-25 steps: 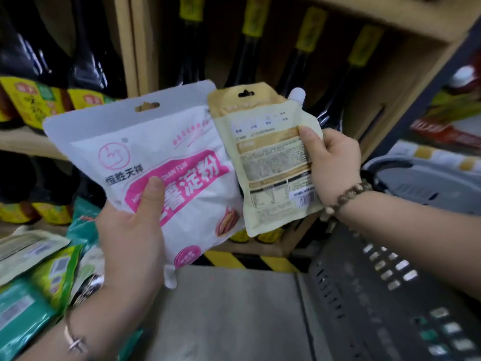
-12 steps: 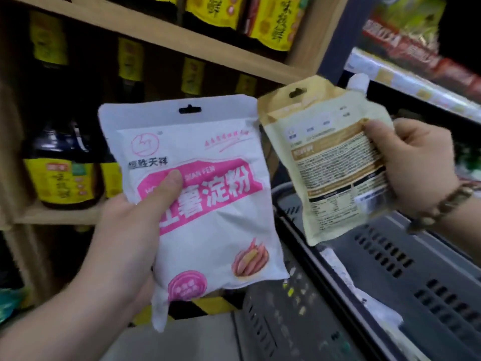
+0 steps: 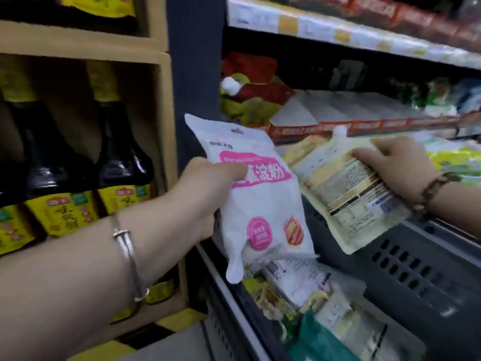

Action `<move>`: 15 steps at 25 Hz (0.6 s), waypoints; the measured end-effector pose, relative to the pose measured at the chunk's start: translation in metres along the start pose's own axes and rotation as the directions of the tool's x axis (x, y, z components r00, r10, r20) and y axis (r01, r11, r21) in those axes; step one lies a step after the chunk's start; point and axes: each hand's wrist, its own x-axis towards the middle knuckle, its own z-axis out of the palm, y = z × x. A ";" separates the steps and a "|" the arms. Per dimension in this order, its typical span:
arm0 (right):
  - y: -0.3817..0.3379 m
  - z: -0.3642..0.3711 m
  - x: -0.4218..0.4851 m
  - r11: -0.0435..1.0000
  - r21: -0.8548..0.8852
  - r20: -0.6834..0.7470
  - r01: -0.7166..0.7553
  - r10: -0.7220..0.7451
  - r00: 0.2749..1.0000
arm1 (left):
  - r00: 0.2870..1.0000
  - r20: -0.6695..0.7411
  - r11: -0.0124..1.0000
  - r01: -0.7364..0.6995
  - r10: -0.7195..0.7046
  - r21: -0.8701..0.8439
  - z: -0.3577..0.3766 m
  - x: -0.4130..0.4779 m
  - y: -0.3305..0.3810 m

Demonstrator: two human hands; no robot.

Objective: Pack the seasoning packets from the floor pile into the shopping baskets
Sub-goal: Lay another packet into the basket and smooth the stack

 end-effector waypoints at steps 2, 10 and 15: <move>0.025 0.018 -0.001 0.977 -0.208 0.163 0.040 -0.006 0.987 | 0.997 0.060 0.968 0.026 -0.042 0.248 0.024 0.019 -0.019; 0.093 0.121 -0.043 0.926 -0.376 0.461 0.019 0.169 0.871 | 0.892 0.124 0.199 -0.039 -0.435 0.979 0.096 0.082 -0.080; 0.115 0.141 -0.069 0.958 -0.285 0.511 -0.008 0.159 0.844 | 0.757 -0.088 0.250 0.320 -0.648 0.914 0.069 0.103 -0.098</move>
